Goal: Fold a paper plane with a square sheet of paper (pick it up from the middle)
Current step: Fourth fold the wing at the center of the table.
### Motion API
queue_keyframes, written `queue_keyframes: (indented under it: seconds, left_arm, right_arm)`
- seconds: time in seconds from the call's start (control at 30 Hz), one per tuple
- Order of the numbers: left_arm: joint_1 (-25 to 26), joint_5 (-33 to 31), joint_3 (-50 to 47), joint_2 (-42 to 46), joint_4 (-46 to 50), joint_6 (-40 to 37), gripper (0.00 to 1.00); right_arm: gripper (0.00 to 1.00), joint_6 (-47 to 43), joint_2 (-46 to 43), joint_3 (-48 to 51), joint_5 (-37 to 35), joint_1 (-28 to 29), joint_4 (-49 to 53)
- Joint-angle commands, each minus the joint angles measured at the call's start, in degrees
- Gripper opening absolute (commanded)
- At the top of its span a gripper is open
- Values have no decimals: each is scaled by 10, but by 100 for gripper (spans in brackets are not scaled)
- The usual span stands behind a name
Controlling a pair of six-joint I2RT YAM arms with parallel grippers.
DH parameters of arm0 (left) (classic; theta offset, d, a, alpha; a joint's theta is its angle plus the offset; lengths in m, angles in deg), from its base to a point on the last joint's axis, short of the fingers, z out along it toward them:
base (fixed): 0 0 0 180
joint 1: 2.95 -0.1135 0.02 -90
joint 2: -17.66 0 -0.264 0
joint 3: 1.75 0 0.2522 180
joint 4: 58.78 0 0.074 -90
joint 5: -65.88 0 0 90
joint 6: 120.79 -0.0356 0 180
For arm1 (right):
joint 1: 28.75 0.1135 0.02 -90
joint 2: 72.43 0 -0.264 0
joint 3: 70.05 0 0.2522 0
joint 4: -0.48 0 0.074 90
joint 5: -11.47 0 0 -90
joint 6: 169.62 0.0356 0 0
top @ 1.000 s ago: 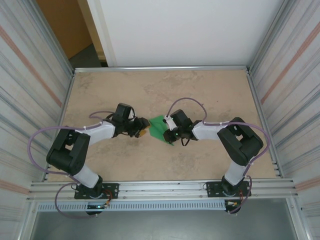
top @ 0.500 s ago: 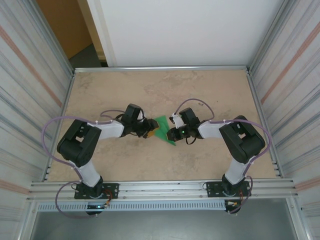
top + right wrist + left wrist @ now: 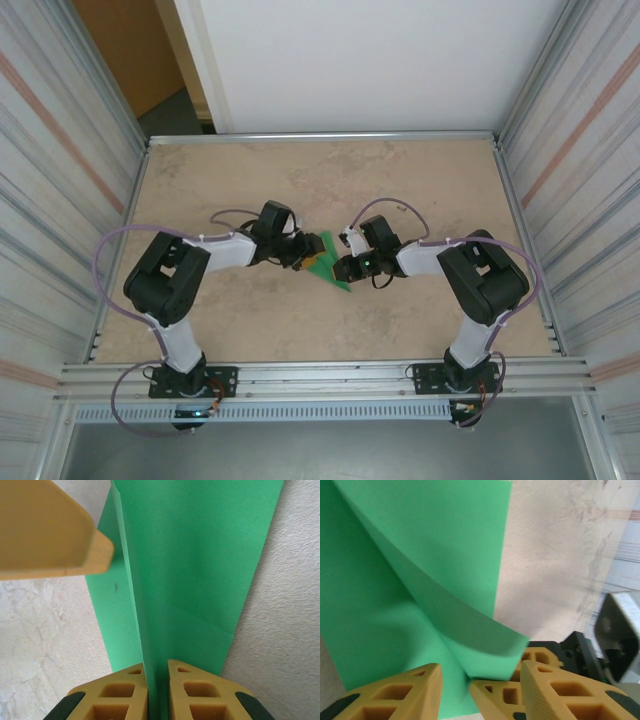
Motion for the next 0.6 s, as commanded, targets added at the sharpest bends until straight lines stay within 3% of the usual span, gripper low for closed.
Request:
queue_keyframes:
  seconds: [0.0, 0.57]
  left_arm:
    - [4, 1, 12, -14, 23, -19, 47]
    - [20, -29, 71, -59, 151, -45, 55]
  right_arm:
    - [15, 13, 9, 4, 8, -3, 6]
    - [28, 76, -37, 1, 33, -20, 30]
